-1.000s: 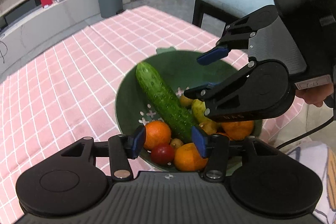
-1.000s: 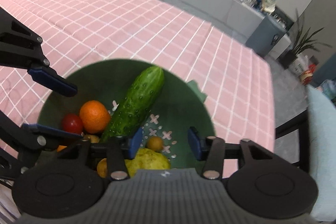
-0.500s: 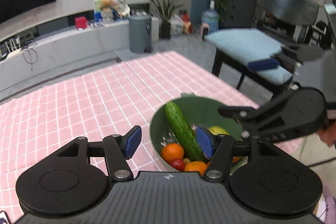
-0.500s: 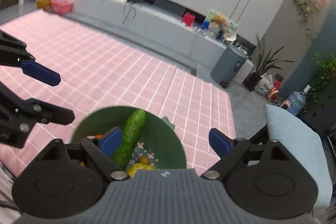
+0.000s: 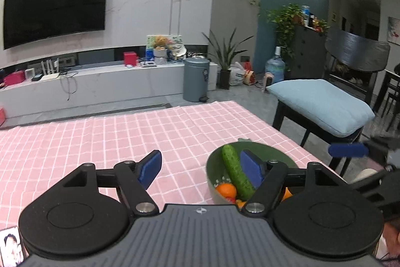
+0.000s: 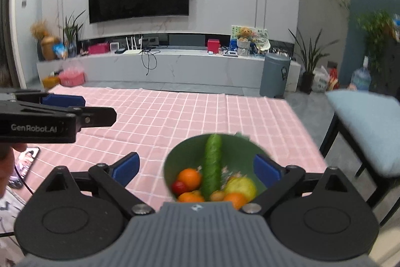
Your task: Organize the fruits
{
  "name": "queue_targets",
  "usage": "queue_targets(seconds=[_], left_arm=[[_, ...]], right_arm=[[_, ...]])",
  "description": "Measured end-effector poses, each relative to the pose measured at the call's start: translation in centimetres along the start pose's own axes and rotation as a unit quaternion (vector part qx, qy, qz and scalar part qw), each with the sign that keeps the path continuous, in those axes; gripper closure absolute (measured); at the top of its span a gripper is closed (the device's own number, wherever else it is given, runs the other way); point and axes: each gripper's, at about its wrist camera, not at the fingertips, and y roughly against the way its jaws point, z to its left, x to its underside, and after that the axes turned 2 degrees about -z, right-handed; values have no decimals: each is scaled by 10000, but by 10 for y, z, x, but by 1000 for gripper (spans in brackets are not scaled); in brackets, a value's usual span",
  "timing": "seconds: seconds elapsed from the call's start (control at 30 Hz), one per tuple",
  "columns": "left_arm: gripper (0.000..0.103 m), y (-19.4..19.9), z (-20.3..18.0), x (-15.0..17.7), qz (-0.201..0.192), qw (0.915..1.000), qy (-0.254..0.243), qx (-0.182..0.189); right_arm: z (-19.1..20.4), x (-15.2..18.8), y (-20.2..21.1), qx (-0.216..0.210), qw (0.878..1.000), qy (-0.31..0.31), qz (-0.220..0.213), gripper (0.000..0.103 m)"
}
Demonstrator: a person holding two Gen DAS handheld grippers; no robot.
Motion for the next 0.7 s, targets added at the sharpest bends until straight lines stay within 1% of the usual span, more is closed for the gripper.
queue_targets(seconds=[0.13,0.23,0.33,0.43,0.47,0.57,0.7], left_arm=[[17,2,5,12,118,9997,146,-138],[17,3,6,22,214,9991,240,-292],[17,3,8,29,325,9983,332,-339],[17,-1,7,37,491,9975,365,-365],[17,-3,6,40,554,9971,363,-383],[17,-11,4,49,816,9950,324,-473],[17,-22,1,60,1093,9926,304,-429]], right_arm=[[9,18,4,205,9997,-101,-35,8],[8,29,4,311,9993,-200,21,8],[3,38,2,417,9984,-367,136,7],[-2,45,-4,433,9968,-608,303,6],[-4,45,-6,452,9962,-658,342,5],[-2,47,-12,582,9949,-680,468,5],[0,53,-23,478,9946,-656,645,5]])
